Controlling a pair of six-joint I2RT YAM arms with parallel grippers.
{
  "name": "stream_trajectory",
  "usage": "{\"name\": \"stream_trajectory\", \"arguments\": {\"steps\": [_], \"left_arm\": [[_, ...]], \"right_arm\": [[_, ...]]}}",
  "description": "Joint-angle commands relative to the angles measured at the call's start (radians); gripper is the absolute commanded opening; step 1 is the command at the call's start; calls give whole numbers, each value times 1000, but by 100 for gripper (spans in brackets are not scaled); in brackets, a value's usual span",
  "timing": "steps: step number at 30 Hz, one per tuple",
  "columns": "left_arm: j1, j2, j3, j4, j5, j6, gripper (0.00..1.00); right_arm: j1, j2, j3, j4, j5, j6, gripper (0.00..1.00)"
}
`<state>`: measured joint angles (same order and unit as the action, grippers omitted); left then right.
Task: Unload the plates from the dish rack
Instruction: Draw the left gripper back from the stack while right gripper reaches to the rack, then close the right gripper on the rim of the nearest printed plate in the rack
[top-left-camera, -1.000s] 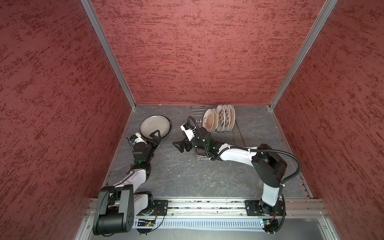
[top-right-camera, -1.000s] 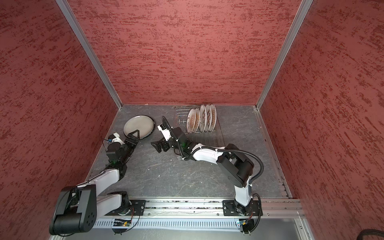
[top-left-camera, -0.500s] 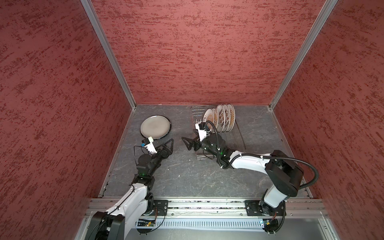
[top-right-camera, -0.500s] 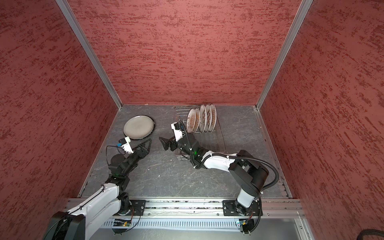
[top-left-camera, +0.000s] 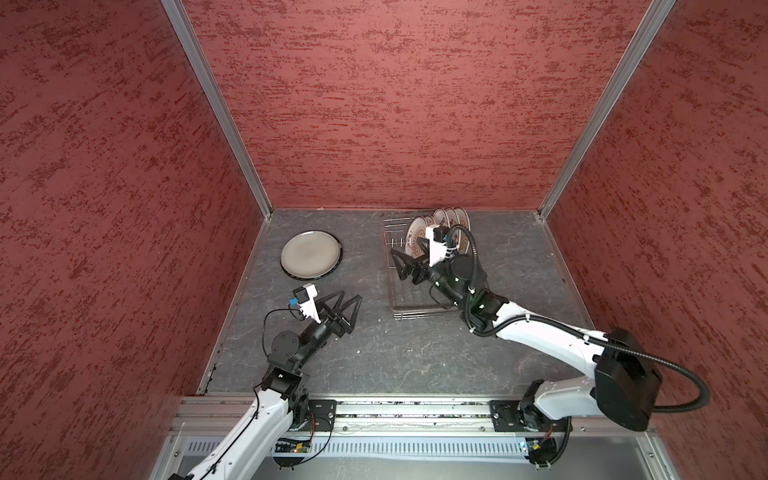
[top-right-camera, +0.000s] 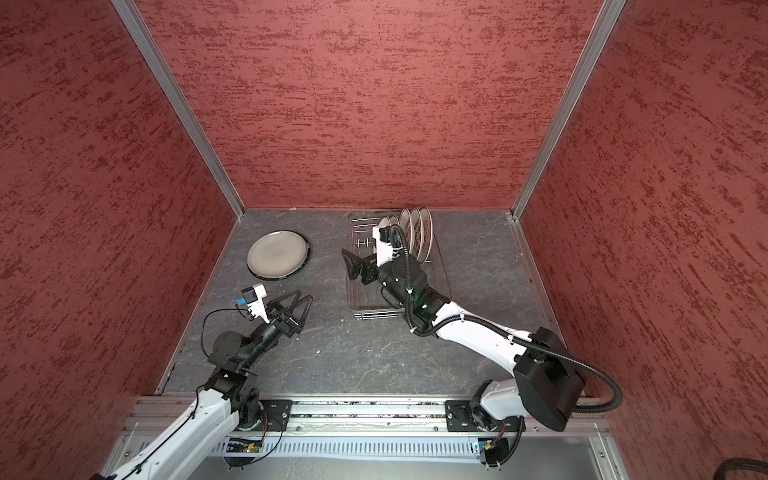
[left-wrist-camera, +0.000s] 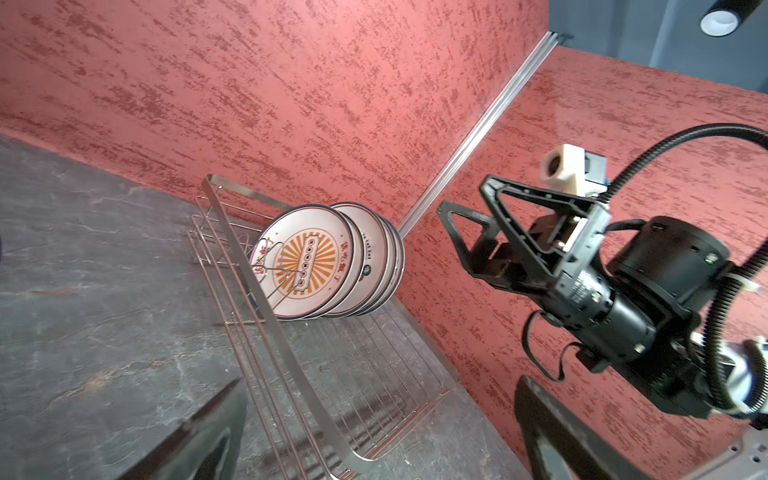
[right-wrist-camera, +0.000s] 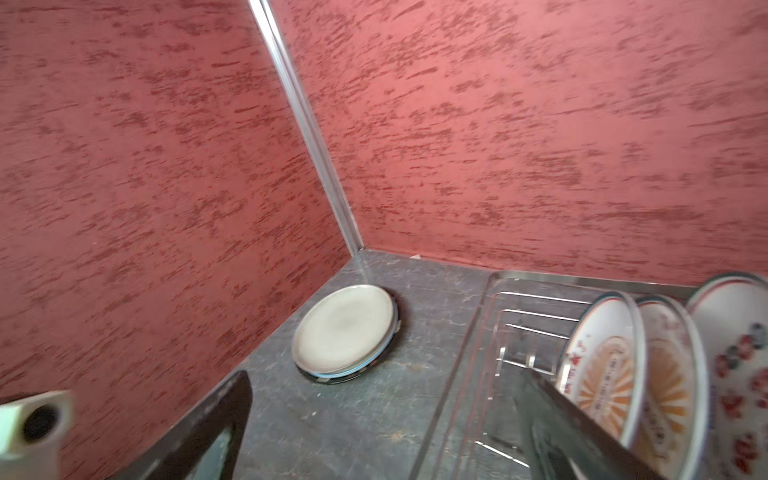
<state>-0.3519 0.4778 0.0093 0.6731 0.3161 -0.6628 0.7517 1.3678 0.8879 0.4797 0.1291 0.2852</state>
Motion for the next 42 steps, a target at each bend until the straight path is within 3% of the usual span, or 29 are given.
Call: {"name": "stream_trajectory", "arguments": {"steps": [1,5,9,11,16,21,25,30,42], "left_arm": [[-13,-19,-34,2,22,31,99],[-17,-9,-20,-5,55,37,99],[-33,37,4,-5,71,65,99],[-43,67,34,-56,52,79,99],[-52,198,46,58,112,69,99],[-59,296,69,108,135,78,99],[-70,317,102,57,141,100,99],[-76,347,110,72,150,95,99],[-90,346,103,98,158,84,99]], "right_arm": [[-68,9,23,-125,30,21,99],[-125,26,66,-198,46,24,96],[-170,20,78,-225,-19,19,88],[-192,22,98,-256,14,25,85],[-256,74,187,-362,20,26,71],[-270,179,321,-474,106,-1,57],[-284,266,419,-538,77,-32,52],[-290,329,490,-590,169,-26,48],[-293,399,533,-636,207,-35,39]]}}
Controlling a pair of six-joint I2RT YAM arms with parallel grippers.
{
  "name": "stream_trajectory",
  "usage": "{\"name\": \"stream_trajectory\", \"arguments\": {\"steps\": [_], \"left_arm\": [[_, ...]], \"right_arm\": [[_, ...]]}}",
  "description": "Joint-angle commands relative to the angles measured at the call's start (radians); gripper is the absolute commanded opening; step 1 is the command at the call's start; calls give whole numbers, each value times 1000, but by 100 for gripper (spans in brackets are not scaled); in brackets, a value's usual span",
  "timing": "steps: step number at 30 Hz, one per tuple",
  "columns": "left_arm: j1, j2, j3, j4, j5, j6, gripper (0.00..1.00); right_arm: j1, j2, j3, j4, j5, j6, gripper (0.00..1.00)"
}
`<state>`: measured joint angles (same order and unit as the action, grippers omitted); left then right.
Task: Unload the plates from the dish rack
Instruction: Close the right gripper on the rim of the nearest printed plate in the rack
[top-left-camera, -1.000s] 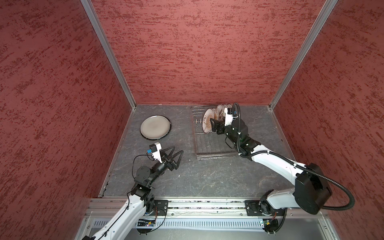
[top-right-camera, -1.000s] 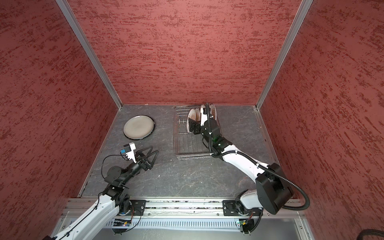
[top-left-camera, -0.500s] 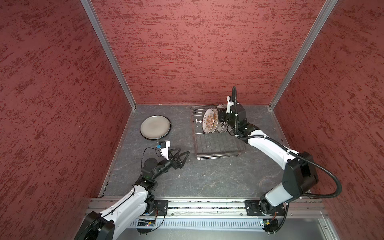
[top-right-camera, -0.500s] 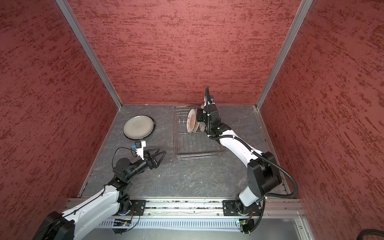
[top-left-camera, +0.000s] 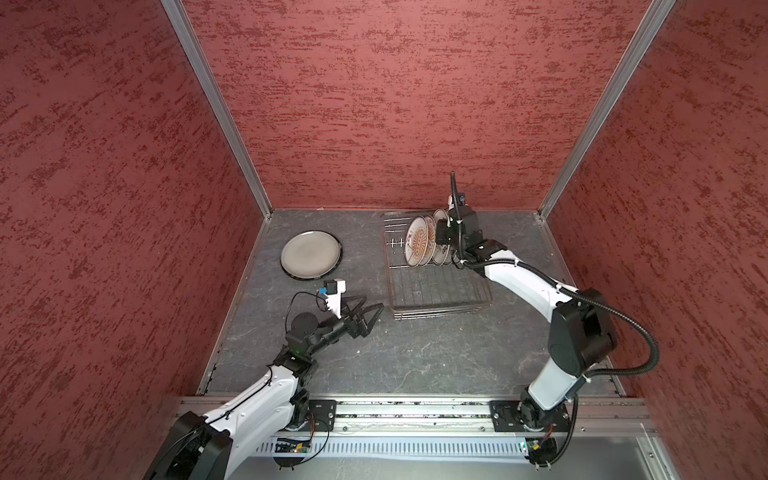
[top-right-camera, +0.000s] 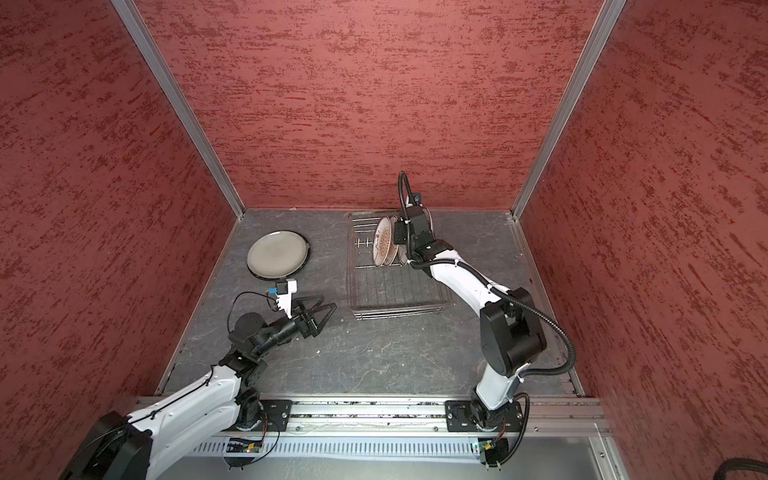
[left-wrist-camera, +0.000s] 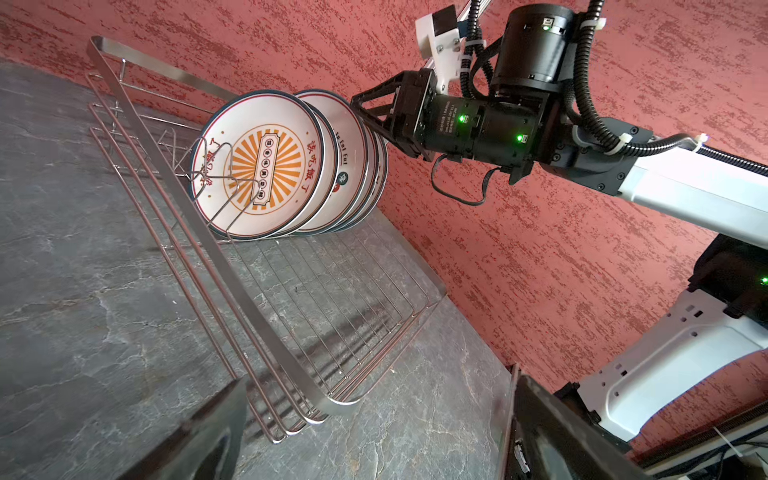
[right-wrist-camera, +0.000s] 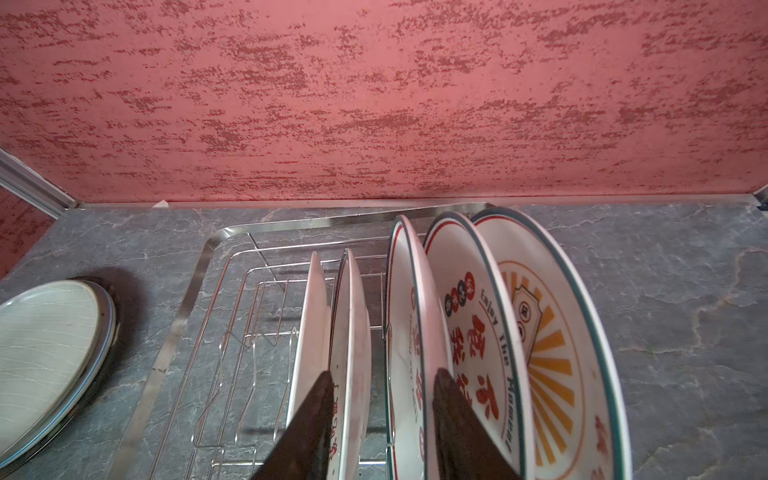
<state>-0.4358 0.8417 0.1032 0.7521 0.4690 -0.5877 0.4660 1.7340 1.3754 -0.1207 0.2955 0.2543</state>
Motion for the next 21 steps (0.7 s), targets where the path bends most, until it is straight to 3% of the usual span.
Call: {"name": "stream_trajectory", "arguments": {"steps": [1,21], "left_arm": [[-6,-22,7,17,1,11,100],[-9,-51,7,-38,-76,18,99]], "right_arm": [[-7,44,53,-44,48,-2,38],[-5,168,149,-132,174,25,28]]}}
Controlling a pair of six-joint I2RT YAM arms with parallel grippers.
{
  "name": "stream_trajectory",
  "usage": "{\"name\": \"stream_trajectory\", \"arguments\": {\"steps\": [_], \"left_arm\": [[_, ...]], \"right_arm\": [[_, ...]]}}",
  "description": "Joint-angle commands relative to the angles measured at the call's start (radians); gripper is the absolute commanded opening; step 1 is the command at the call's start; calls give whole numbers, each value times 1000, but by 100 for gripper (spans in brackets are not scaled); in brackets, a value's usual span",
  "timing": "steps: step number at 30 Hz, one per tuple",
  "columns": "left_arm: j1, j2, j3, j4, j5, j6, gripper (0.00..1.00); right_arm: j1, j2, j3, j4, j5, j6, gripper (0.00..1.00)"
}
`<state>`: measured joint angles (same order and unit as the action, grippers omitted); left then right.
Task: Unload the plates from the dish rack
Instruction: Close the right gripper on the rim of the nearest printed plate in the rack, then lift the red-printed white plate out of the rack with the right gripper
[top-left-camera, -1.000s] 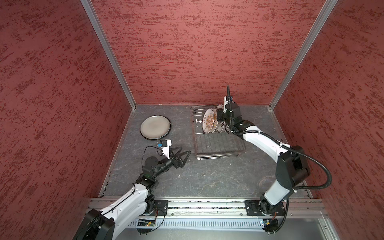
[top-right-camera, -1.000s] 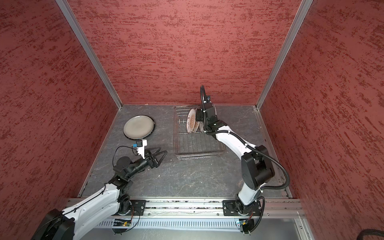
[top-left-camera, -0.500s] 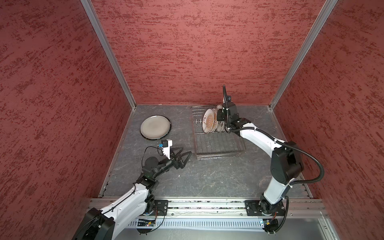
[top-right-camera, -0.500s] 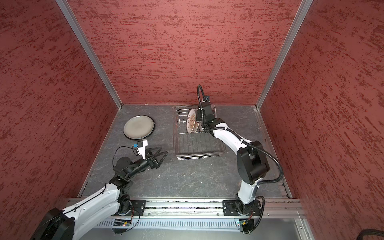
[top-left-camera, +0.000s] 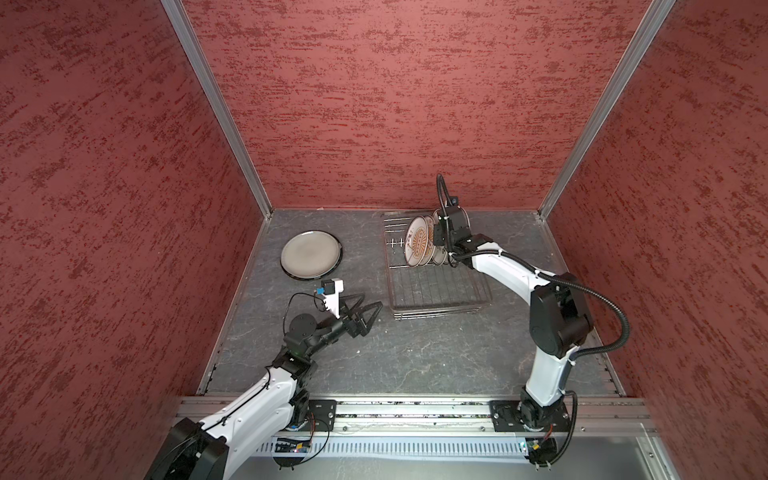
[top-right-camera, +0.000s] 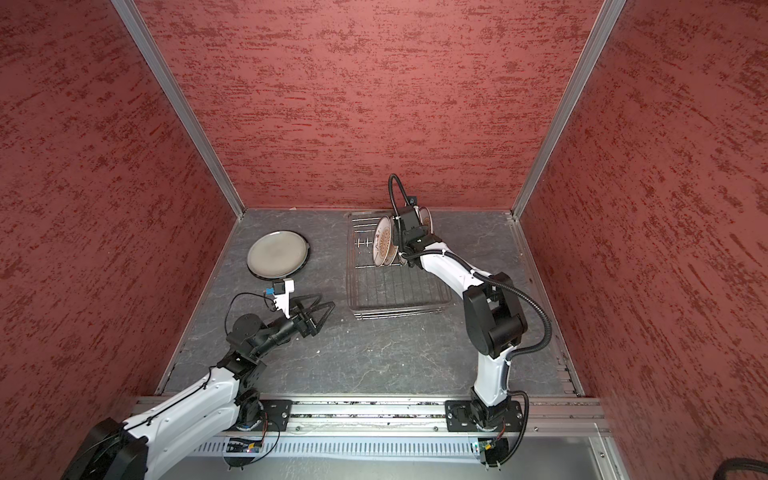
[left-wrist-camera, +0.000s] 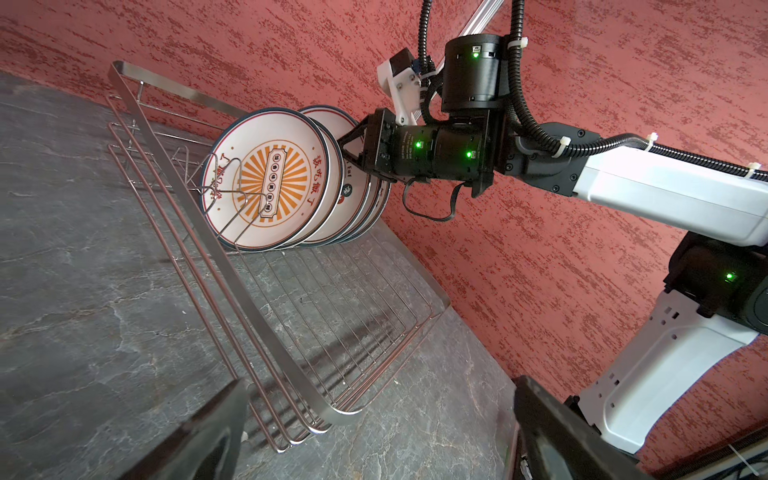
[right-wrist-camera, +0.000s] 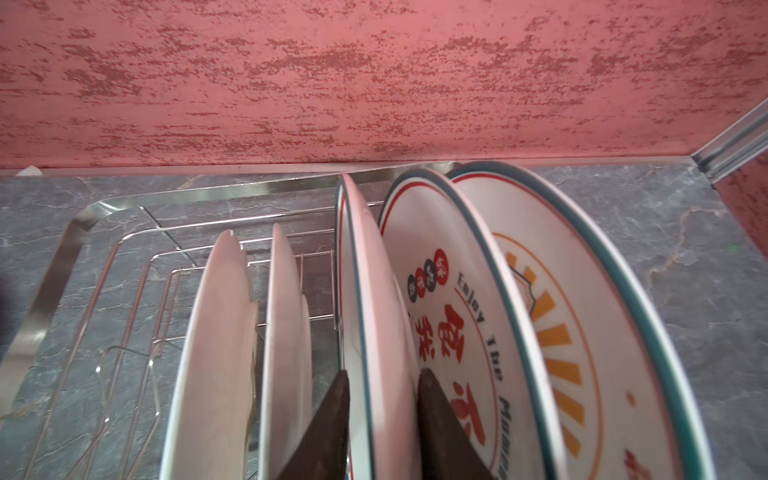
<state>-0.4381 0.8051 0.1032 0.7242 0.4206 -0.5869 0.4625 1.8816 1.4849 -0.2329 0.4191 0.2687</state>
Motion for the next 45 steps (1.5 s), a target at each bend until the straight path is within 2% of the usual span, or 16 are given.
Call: {"name": "stream_trajectory", "arguments": {"steps": [1,14,23,38,45], "left_arm": [[-7,-19,8,-17,-31,18,99],[-13,-61,0,-55,-100,32,99],[-13,-51,7,-73,-121,32,99],[-13,-59,6,-74,-122,31,99],[-13,-58,20,-122,-152,35,99]], "right_arm": [[-1,26,43,-22,55,10,28],[31,93,139,-87,237,-10,13],[51,118,189,-95,287,-41,5],[73,38,175,-16,323,-158,2],[95,-46,88,96,403,-224,1]]}}
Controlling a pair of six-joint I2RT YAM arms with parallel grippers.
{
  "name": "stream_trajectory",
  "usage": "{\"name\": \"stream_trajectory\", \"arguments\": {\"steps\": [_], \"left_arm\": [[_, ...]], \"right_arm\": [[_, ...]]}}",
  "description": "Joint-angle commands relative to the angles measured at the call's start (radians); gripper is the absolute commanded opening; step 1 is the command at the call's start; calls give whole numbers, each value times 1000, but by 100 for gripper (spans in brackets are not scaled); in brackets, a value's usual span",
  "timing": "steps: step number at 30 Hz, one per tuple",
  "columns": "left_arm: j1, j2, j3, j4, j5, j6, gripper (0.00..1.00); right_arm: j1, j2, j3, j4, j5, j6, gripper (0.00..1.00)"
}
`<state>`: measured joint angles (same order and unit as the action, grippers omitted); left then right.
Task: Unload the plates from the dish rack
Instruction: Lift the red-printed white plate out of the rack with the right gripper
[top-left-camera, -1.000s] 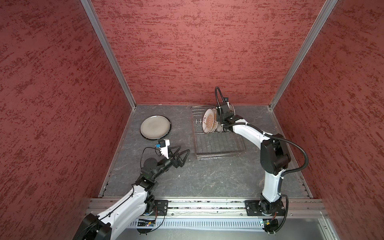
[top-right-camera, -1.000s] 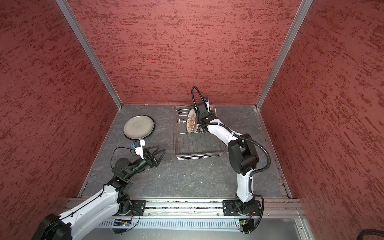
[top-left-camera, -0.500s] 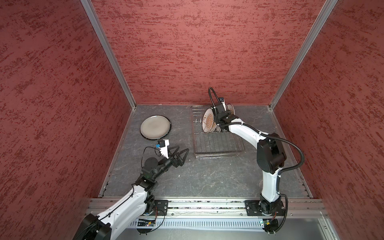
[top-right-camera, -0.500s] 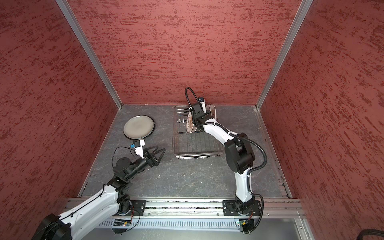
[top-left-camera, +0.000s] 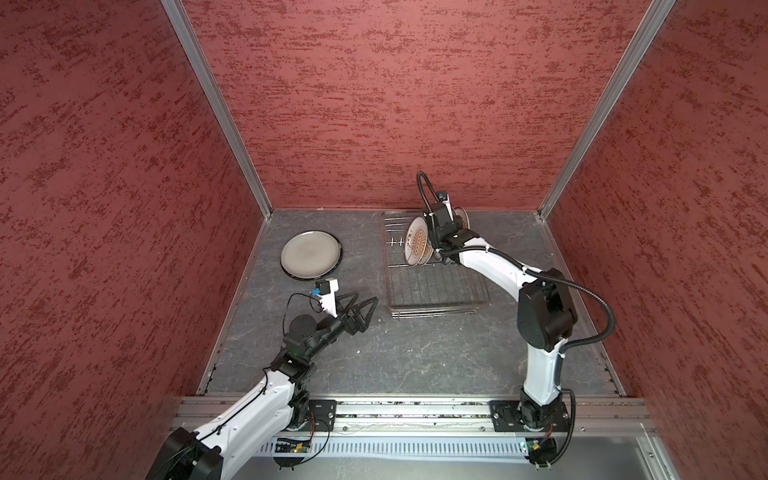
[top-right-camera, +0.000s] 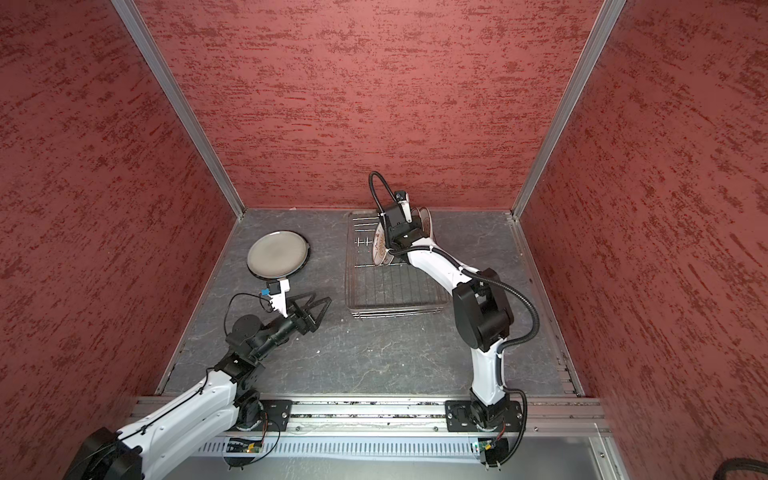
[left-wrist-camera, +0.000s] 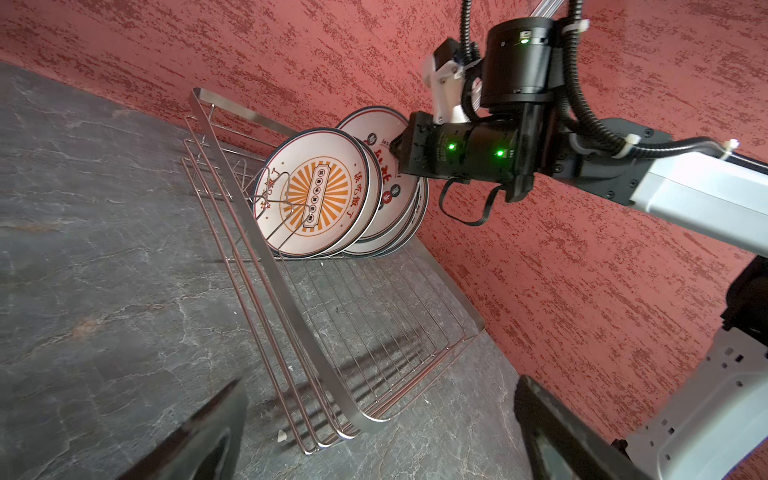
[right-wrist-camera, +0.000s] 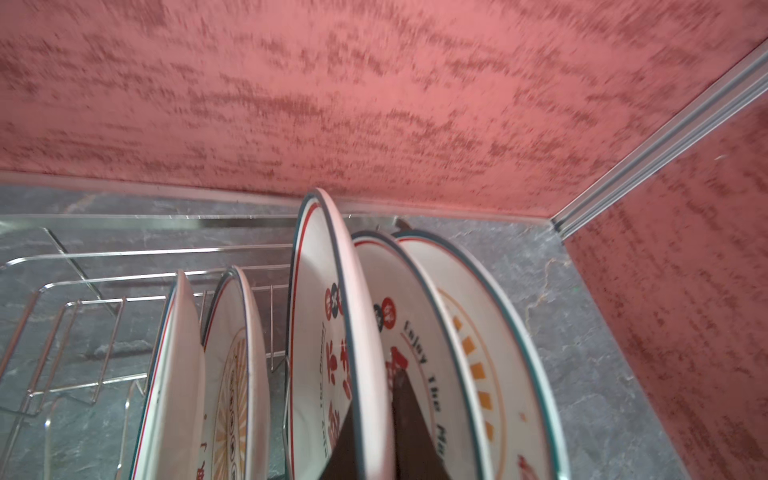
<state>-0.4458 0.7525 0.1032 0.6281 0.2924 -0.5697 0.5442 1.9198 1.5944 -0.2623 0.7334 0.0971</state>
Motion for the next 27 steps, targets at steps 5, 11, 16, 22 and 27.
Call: {"name": "stream_trajectory", "arguments": {"steps": [5,11,16,22,27], "left_arm": [[-5,-6,23,-40,-39,17,99],[-7,-11,23,-38,-25,10,99],[-7,-40,30,-88,-18,-2,100],[-8,-80,28,-126,-26,-14,99],[-10,-97,28,-136,-4,-20,99]], "right_arm": [[28,-156,-100,199,109,-79,1],[56,-255,-186,251,172,-90,1],[91,-383,-269,263,211,-63,1],[169,-541,-421,390,293,-122,1],[229,-681,-559,504,253,-136,0]]}}
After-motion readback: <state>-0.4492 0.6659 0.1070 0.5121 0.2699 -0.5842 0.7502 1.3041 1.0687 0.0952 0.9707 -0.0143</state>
